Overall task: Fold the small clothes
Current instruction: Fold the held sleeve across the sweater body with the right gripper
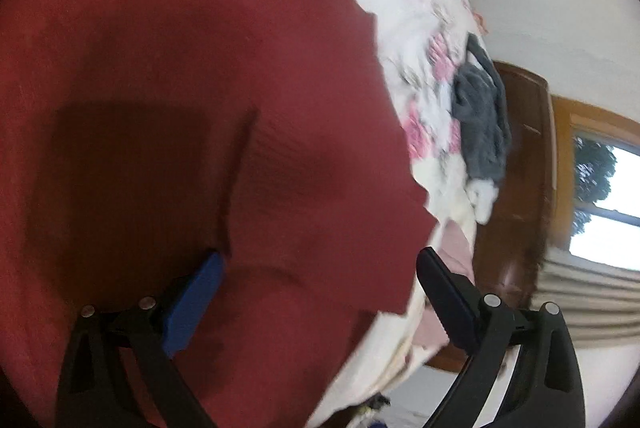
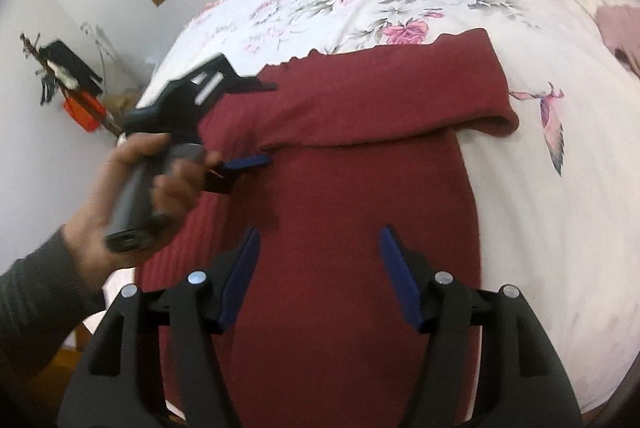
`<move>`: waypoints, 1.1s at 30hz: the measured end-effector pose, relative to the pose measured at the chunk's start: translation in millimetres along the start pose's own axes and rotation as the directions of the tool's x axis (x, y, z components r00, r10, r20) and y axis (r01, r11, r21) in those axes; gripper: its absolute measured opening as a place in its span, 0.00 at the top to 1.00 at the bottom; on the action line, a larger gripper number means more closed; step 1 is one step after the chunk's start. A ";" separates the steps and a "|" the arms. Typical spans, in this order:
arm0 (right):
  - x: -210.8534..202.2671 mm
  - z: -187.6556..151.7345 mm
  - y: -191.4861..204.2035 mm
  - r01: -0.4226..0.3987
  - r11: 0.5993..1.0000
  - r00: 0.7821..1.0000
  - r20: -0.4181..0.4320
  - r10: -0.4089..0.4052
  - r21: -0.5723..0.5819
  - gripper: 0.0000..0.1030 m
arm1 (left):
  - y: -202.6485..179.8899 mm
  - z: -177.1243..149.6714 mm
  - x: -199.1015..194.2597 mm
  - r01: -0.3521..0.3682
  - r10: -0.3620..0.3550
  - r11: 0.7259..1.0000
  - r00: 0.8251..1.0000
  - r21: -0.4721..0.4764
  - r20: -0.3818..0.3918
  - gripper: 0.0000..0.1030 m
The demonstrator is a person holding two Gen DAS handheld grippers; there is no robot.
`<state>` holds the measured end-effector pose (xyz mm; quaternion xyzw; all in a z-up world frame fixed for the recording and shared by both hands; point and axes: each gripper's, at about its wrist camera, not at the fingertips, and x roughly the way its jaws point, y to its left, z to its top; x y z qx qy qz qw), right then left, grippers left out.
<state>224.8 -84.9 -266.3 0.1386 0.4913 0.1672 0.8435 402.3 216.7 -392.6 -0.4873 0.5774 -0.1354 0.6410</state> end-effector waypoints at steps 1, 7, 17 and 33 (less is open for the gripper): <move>-2.6 0.3 0.8 -0.004 1.000 1.000 0.006 0.004 0.005 0.39 | -1.7 2.0 0.8 -0.028 0.028 1.000 1.000 0.010 0.010 0.41; -3.2 -8.4 7.0 -0.034 0.998 0.999 0.002 0.034 0.045 0.39 | -7.7 7.9 -0.1 -0.134 0.135 0.989 0.991 0.054 -0.008 0.90; 1.3 -22.9 16.5 -0.042 0.998 0.999 -0.028 0.044 0.055 0.39 | -121.1 29.3 -104.1 -0.100 0.050 0.919 0.989 0.381 0.139 0.91; 10.7 -28.7 25.8 -0.054 0.997 0.995 -0.076 0.058 0.058 0.39 | -29.2 68.4 -177.7 -0.236 0.148 0.911 0.953 0.339 0.266 0.91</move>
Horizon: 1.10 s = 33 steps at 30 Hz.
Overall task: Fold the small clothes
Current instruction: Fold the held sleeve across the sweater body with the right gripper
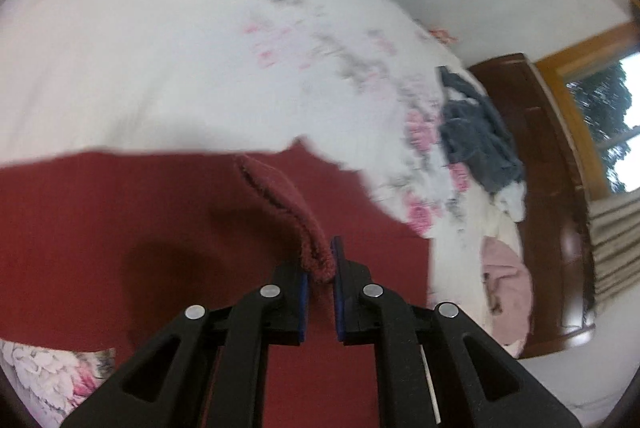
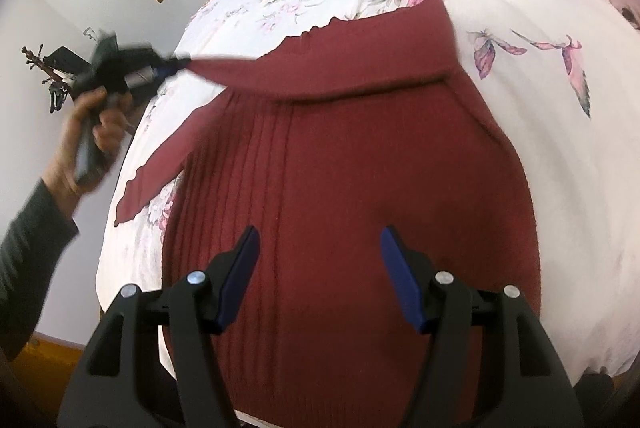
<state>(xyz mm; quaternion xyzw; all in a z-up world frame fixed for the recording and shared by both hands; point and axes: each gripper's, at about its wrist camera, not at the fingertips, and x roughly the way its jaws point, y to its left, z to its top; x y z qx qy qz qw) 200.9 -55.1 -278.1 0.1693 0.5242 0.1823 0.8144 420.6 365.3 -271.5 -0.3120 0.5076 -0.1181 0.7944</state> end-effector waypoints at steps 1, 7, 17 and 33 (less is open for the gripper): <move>0.8 -0.3 1.2 0.003 1.000 1.000 -0.001 -0.003 -0.002 0.39 | 12.2 -3.1 5.6 -0.017 0.016 1.000 1.000 -0.013 -0.008 0.91; 4.5 1.4 3.5 0.006 1.000 1.000 -0.014 -0.006 -0.009 0.39 | 75.5 -23.2 43.4 -0.162 0.156 0.982 0.985 -0.098 -0.073 0.83; 10.4 0.7 19.8 -0.033 0.999 0.999 -0.027 0.033 -0.011 0.39 | 32.1 -41.9 29.1 -0.074 0.076 0.995 0.997 -0.065 0.030 0.52; -16.8 -11.5 52.3 -0.031 0.996 0.999 -0.025 0.029 -0.078 0.37 | 159.7 -67.3 -98.0 -0.048 0.107 0.953 0.977 -0.299 0.185 0.40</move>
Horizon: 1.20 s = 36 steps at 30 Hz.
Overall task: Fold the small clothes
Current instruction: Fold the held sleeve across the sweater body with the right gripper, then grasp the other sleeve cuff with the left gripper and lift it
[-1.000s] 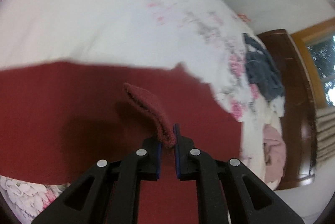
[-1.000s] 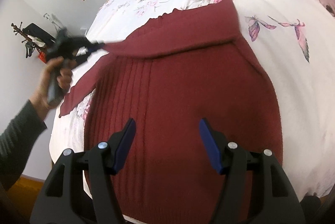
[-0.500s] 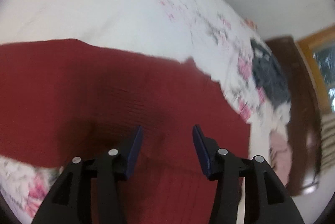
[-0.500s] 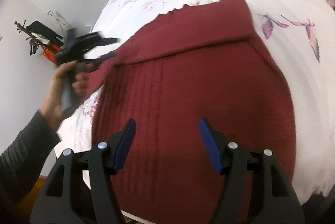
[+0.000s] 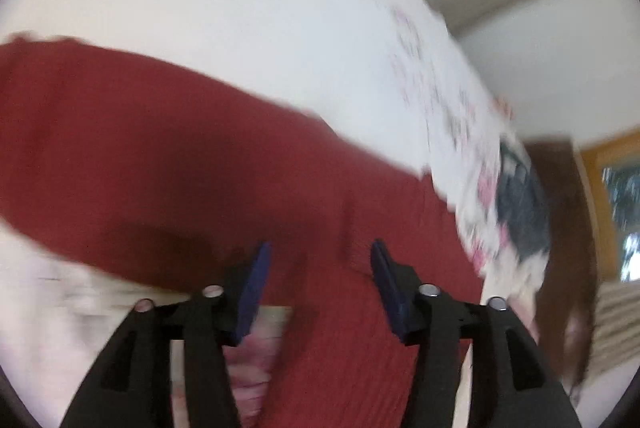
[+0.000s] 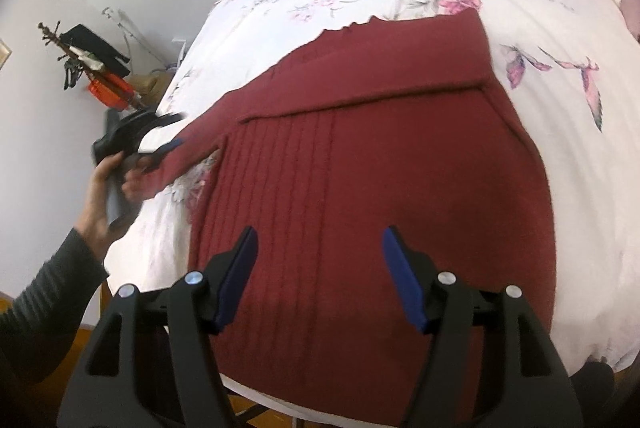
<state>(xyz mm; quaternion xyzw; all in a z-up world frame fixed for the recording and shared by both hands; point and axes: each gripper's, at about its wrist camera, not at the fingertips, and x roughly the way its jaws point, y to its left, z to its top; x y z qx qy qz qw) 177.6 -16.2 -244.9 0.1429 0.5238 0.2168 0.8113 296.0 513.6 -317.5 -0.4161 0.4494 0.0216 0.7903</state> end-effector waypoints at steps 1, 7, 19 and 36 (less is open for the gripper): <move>1.4 -0.2 6.4 -0.004 1.000 1.000 -0.005 0.003 -0.011 0.37 | 22.9 5.6 -23.9 -0.006 0.007 0.999 0.999 -0.040 0.047 0.40; 7.8 -2.9 46.1 -0.023 0.997 1.000 -0.023 0.021 -0.076 0.35 | 155.0 22.0 -121.1 0.004 0.075 0.946 0.970 -0.323 0.230 0.39; 18.0 -11.3 105.3 0.002 0.987 0.998 -0.055 -0.011 -0.158 0.35 | 264.6 45.7 -122.8 0.118 0.049 0.835 0.957 -0.538 0.287 0.39; 7.2 -18.0 121.9 -0.007 0.984 0.999 -0.048 -0.002 -0.178 0.35 | 169.1 101.7 -177.8 0.129 0.010 0.940 0.914 -0.315 0.405 0.93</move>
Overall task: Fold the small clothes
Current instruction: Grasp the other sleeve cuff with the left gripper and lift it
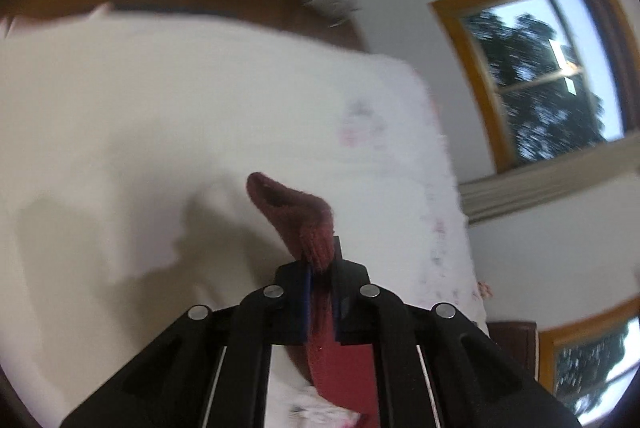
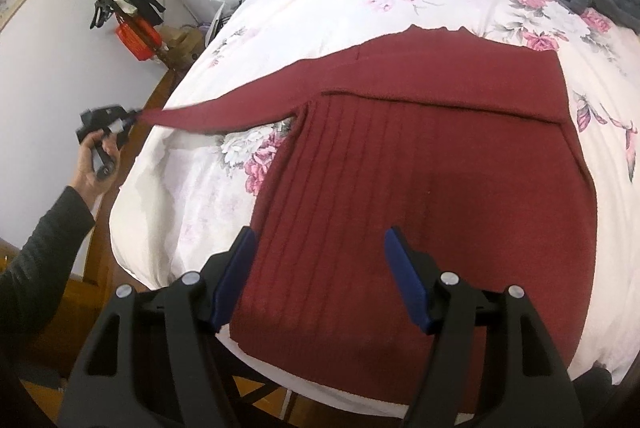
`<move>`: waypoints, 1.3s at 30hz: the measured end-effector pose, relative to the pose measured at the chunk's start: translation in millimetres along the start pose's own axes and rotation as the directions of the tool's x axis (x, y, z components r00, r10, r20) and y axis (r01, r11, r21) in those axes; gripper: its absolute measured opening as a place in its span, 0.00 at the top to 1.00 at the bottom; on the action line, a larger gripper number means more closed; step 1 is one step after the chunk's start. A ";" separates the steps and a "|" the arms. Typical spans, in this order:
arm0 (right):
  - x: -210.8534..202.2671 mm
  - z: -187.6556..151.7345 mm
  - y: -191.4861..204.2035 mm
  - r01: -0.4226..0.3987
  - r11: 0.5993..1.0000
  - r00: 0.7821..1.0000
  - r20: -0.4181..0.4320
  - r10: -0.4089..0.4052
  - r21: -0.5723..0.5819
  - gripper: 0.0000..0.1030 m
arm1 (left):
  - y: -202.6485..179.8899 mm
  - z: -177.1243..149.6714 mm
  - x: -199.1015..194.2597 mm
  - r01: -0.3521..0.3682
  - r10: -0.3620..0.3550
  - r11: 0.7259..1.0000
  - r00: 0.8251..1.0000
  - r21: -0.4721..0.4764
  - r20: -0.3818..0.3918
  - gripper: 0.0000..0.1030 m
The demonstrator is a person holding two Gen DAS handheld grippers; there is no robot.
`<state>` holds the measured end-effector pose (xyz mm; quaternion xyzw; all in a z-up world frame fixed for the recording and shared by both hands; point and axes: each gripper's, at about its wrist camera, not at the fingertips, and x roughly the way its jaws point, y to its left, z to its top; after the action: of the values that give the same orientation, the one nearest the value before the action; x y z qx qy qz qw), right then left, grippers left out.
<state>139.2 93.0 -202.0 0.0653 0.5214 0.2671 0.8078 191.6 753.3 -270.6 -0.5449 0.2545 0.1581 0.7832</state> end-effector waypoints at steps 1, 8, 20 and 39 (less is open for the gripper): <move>-2.3 -1.0 -0.8 -0.002 1.000 1.000 0.004 0.002 0.003 0.35 | -17.5 0.4 -4.3 0.020 -0.020 0.999 1.000 0.032 0.008 0.93; -27.0 -5.2 -15.7 -0.014 0.999 0.998 0.056 0.012 0.046 0.35 | -165.4 -28.7 -16.4 0.152 -0.155 0.935 0.988 0.320 -0.018 0.93; -48.4 -22.8 -62.5 -0.028 0.986 0.994 0.106 0.011 0.163 0.35 | -307.1 -181.3 54.9 0.243 -0.125 0.787 0.963 0.567 -0.239 0.93; -32.4 -8.3 -154.0 -0.032 0.947 0.995 0.101 0.000 0.319 0.35 | -257.9 -439.6 235.3 0.184 0.324 0.582 0.841 0.792 -0.434 0.71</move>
<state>177.7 -55.3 -238.8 0.2132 0.5163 0.1818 0.8093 420.6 243.9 -327.1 -0.1371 0.5279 -0.1021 0.8319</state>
